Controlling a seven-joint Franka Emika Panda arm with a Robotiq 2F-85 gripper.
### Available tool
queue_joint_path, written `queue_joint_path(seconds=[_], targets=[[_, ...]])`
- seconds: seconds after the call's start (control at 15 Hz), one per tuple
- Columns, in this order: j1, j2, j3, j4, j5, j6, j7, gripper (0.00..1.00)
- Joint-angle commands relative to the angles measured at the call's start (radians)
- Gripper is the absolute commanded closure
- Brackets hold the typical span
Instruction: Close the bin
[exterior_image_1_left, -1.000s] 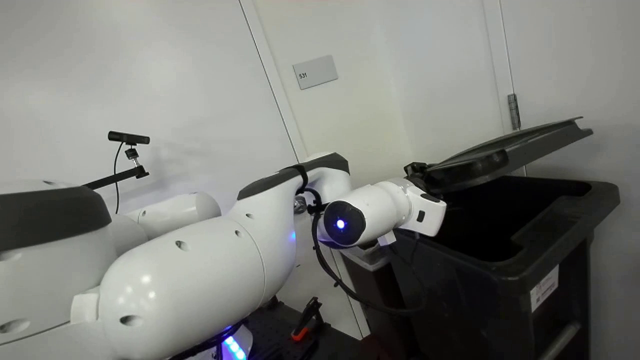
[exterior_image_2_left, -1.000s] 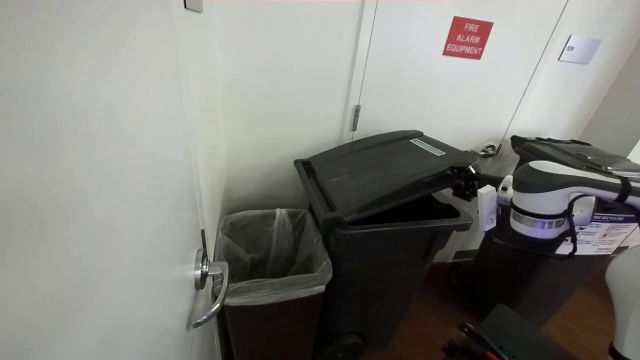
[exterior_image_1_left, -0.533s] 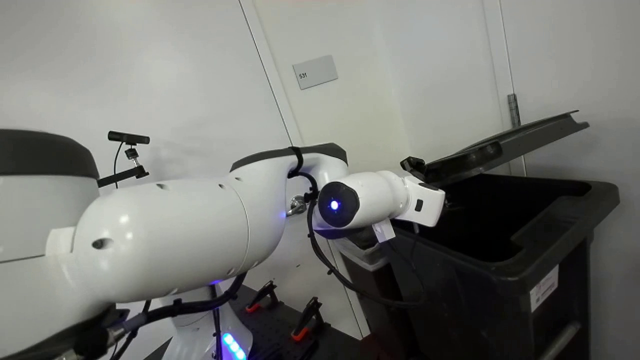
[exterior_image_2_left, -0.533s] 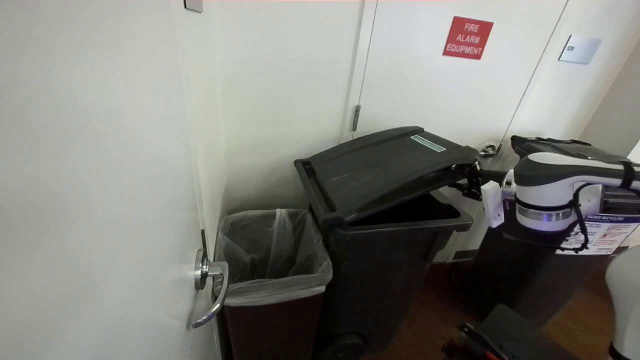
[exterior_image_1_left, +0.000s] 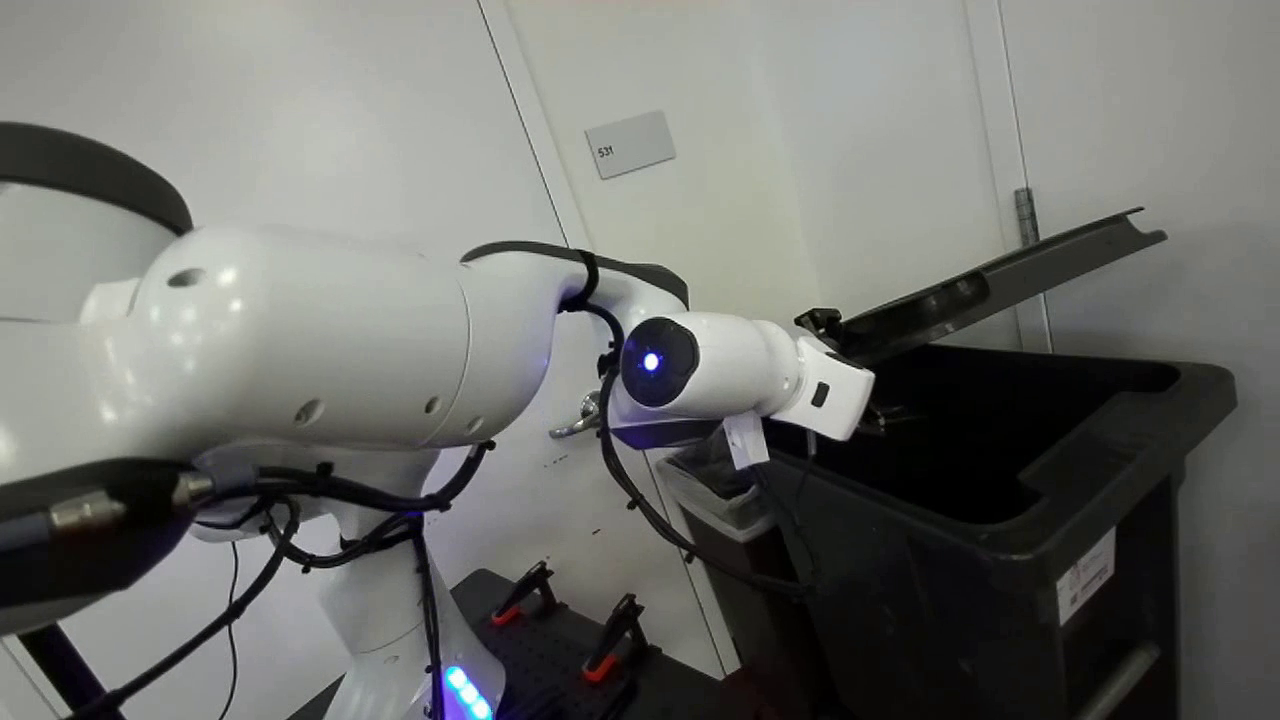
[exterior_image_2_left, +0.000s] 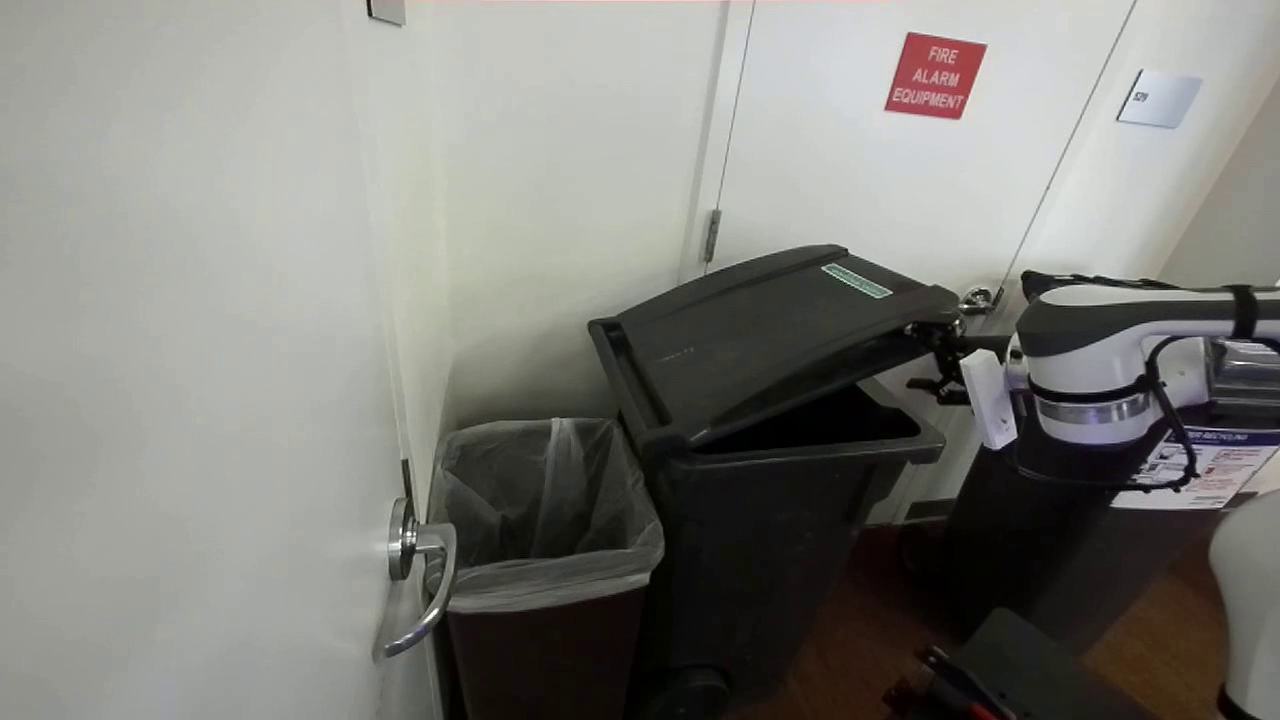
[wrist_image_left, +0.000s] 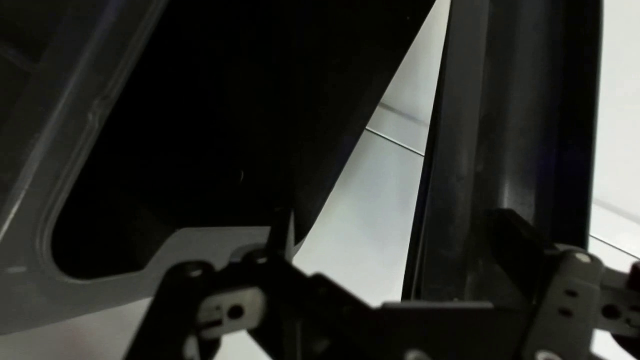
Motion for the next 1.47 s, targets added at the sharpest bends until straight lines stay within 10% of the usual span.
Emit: queue_joint_path(seconds=[0.0, 1.07, 1.4], targets=[[-0.001, 0.135, 0.066, -0.041, 0.068, 0.021, 0.105, 0.0], [0.027, 0.369, 0.061, -0.064, 0.187, -0.065, 0.259, 0.0], [-0.038, 0.486, 0.161, -0.051, 0.201, -0.133, 0.29, 0.0]])
